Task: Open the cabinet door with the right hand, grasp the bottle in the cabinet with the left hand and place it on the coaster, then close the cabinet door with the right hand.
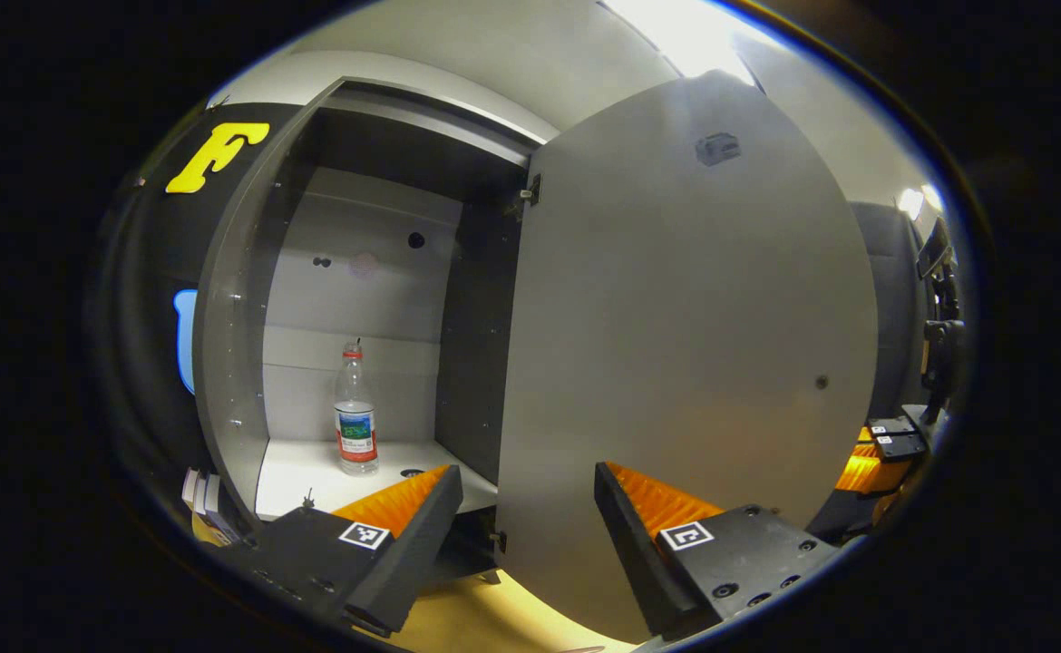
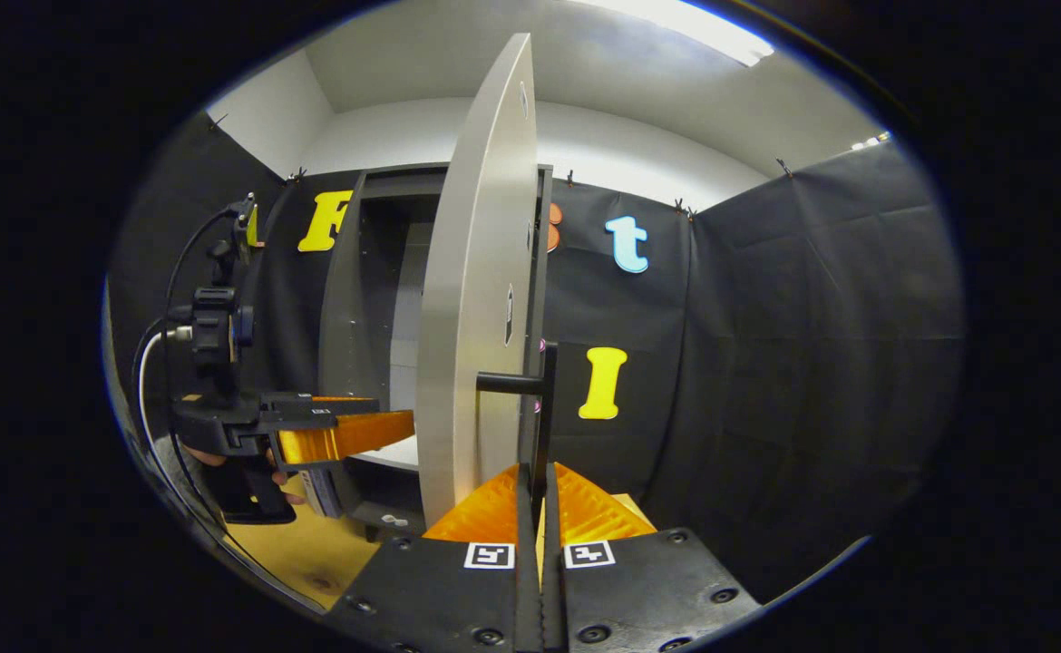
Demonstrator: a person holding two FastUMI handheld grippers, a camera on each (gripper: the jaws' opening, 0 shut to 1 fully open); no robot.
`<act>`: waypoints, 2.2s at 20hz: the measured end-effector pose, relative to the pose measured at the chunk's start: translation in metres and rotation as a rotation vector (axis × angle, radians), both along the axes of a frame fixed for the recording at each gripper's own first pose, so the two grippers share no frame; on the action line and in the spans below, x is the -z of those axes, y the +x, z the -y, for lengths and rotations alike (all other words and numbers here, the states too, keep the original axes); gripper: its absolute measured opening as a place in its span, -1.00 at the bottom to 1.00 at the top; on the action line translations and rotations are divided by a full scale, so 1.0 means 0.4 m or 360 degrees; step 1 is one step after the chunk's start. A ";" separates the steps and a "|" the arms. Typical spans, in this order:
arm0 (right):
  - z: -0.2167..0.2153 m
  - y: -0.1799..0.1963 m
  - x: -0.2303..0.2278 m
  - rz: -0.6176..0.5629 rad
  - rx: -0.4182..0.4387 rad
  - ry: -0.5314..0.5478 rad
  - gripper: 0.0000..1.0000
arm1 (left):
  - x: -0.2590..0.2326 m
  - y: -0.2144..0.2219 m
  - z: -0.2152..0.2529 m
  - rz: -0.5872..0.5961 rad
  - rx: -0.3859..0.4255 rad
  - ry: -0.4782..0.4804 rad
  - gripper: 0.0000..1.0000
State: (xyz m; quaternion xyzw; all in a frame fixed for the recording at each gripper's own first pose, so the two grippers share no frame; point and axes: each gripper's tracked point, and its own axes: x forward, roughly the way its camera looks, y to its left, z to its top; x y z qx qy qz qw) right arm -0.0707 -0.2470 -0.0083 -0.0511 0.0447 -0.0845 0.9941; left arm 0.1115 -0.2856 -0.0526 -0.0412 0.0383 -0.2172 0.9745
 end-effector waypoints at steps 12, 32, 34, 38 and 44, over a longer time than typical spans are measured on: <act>0.125 -0.078 -0.017 0.0077 -0.0087 0.0154 -0.86 | 0.029 0.316 -0.208 0.0093 -0.0513 0.0171 0.85; 0.523 -0.105 0.020 0.0070 0.0818 -0.0137 0.58 | 0.208 0.777 -0.371 0.0028 -0.0665 0.0244 0.89; 0.524 -0.084 0.032 0.0043 0.0797 -0.0137 0.58 | 0.216 0.804 -0.382 0.0034 -0.0683 0.0267 0.89; 0.517 -0.043 0.042 0.0027 0.0744 -0.0102 0.58 | 0.225 0.833 -0.391 0.0059 -0.0697 0.0264 0.87; 0.482 -0.043 0.024 0.0082 0.0700 -0.0075 0.57 | 0.174 0.766 -0.341 0.0072 -0.0593 0.0258 0.53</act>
